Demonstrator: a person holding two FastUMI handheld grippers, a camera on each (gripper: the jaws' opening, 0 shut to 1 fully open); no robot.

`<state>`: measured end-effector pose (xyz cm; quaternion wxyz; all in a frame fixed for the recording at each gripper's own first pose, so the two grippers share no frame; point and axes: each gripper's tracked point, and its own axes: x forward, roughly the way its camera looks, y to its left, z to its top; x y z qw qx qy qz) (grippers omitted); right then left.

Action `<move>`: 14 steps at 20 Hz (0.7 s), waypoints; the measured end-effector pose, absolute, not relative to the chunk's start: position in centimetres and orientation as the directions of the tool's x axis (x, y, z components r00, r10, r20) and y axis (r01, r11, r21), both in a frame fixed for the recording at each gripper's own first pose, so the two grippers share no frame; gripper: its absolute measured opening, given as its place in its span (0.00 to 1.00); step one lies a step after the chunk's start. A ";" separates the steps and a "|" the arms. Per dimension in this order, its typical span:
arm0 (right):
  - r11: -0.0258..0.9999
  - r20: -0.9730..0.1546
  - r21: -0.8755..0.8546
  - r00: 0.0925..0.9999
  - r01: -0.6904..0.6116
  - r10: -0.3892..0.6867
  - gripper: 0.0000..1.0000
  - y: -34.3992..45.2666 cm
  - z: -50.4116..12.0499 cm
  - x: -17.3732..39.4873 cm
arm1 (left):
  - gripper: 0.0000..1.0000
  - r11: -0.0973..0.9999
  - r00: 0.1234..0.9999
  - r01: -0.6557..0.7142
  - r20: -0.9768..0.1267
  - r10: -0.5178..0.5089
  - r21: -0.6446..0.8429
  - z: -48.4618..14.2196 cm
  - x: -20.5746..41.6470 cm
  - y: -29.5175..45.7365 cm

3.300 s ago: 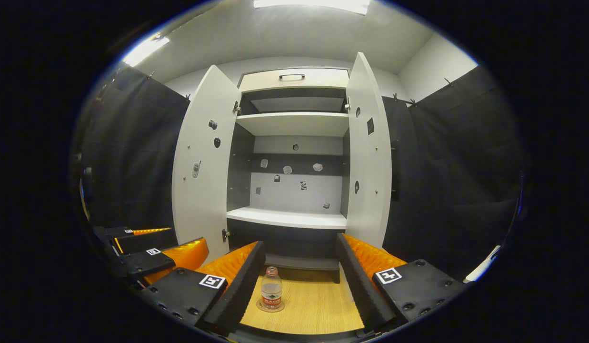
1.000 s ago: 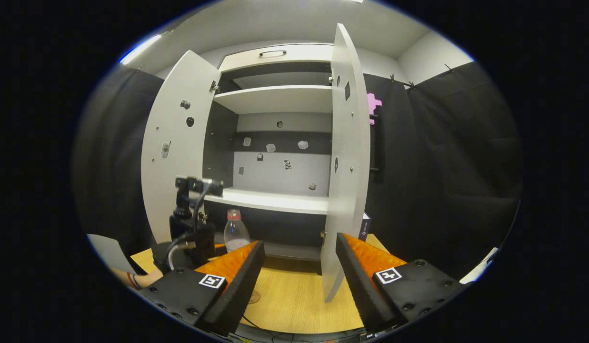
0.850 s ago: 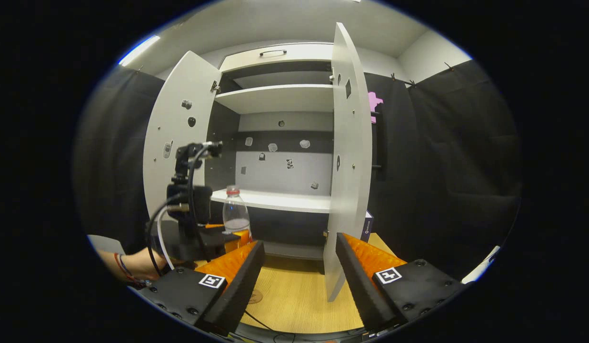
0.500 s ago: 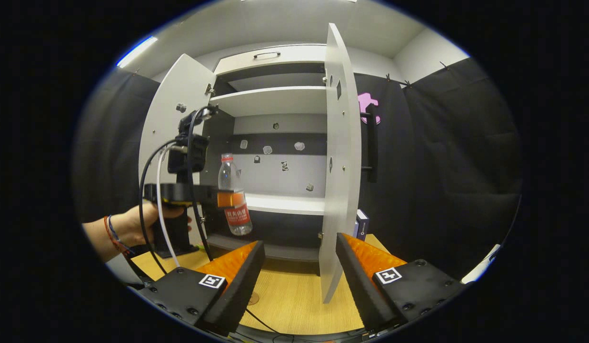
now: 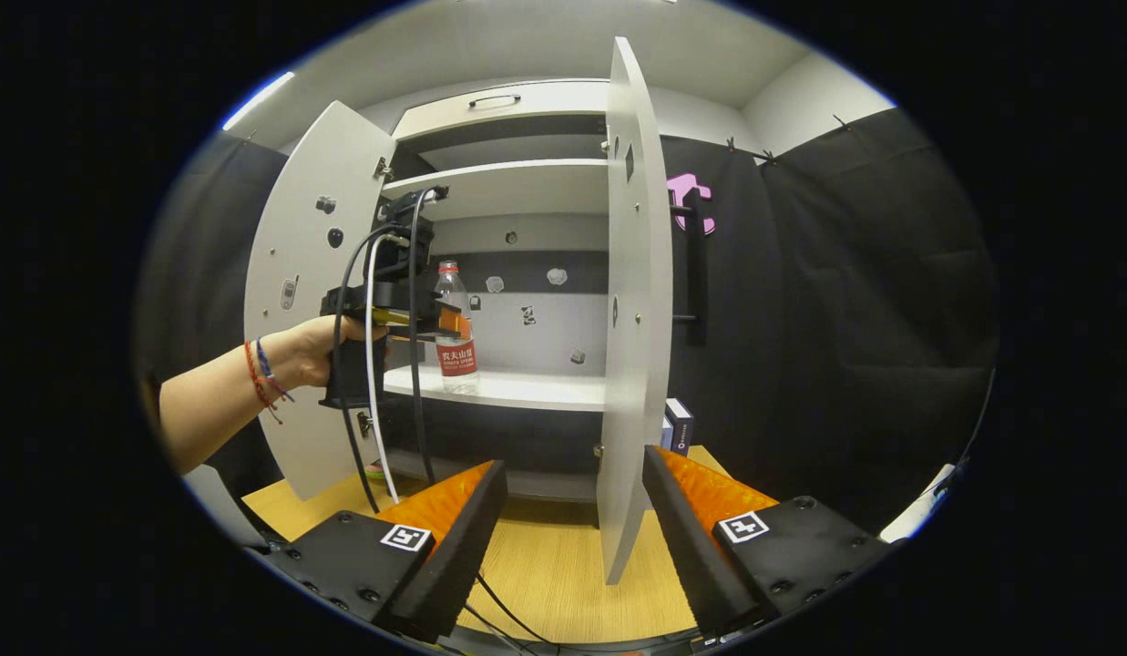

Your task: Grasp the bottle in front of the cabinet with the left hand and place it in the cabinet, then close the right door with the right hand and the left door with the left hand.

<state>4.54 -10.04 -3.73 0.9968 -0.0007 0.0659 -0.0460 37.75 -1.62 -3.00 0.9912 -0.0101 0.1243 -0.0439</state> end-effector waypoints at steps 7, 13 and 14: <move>0.991 -0.156 -0.011 0.979 0.133 -0.134 0.98 -11.7 -4.3 5.3 | 0.72 0.998 0.958 0.059 -0.280 -0.061 -0.016 -3.8 41.7 -1.1; 0.987 -0.167 -0.003 0.973 0.161 -0.159 0.98 -12.9 -4.7 5.3 | 0.84 0.998 0.953 0.067 -0.296 -0.067 -0.010 -4.0 42.8 -1.9; 0.987 -0.167 -0.002 0.973 0.163 -0.161 0.98 -13.1 -4.7 5.2 | 0.87 0.998 0.954 0.066 -0.294 -0.065 -0.007 -3.9 42.9 -2.0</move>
